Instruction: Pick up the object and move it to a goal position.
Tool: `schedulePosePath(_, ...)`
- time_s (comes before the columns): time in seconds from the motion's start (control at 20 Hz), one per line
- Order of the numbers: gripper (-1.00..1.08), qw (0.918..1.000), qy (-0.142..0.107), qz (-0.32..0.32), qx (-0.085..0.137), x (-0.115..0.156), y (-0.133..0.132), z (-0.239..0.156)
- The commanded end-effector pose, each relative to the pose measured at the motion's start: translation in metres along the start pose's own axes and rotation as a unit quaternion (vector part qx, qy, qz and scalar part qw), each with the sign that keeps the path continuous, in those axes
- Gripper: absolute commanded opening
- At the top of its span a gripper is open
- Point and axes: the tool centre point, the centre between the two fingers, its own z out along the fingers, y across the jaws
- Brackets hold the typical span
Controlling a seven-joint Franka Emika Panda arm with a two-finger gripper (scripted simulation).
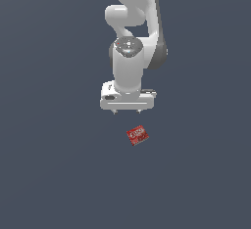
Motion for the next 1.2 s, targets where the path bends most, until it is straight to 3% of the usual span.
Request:
schedulePosePath(0.0, 1.00, 1.0000, 0.000, 0.000, 0.000, 0.000, 0.000, 0.000)
schedulePosePath(0.5, 1.00, 0.9997, -0.014, 0.006, -0.017, -0.007, 0.015, 0.008)
schedulePosePath(1.15, 1.00, 0.9987, -0.012, 0.049, -0.014, -0.002, 0.009, 0.015)
